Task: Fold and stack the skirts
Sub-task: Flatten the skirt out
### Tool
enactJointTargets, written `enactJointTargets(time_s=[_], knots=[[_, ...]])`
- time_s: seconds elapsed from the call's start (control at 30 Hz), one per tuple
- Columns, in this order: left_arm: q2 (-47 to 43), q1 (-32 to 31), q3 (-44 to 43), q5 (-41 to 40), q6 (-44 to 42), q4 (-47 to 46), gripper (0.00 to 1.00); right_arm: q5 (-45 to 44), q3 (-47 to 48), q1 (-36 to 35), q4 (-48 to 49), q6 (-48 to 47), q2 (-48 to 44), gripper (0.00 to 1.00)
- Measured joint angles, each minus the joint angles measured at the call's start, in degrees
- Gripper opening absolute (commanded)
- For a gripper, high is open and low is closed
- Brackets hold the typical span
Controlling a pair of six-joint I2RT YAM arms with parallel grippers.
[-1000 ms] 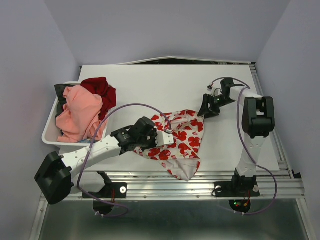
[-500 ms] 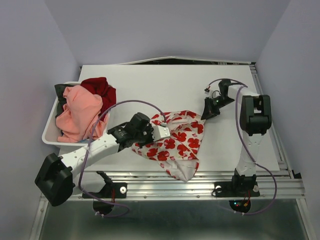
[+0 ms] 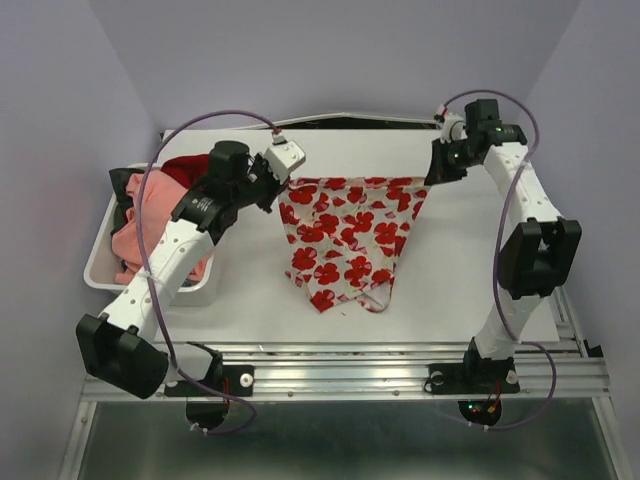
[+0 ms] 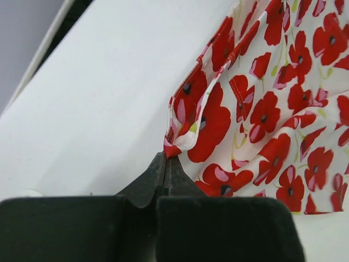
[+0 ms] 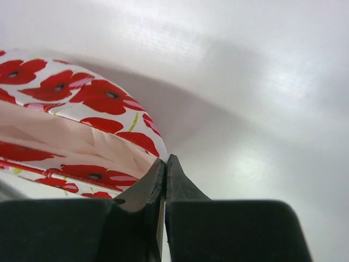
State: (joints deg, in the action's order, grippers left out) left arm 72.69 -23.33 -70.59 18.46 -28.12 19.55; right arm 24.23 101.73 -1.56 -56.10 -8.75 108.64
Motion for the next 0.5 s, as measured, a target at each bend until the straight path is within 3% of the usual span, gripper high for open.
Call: enactJointTargets(time_s=[0.13, 0.23, 0.5], knots=[[2.6, 0.6, -8.6, -0.2, 0.7, -1.4, 0.0, -7.1, 12.2, 0.2, 1.1, 2.2, -3.5, 0.01], [2.7, 0.6, -10.9, 0.3, 0.0, -3.0, 0.0, -10.4, 15.7, 0.3, 2.7, 2.9, -6.5, 0.01], [-8.6, 0.4, 0.2, 7.5, -5.5, -1.6, 0.0, -13.9, 5.9, 0.2, 4.2, 2.4, -21.9, 0.01]])
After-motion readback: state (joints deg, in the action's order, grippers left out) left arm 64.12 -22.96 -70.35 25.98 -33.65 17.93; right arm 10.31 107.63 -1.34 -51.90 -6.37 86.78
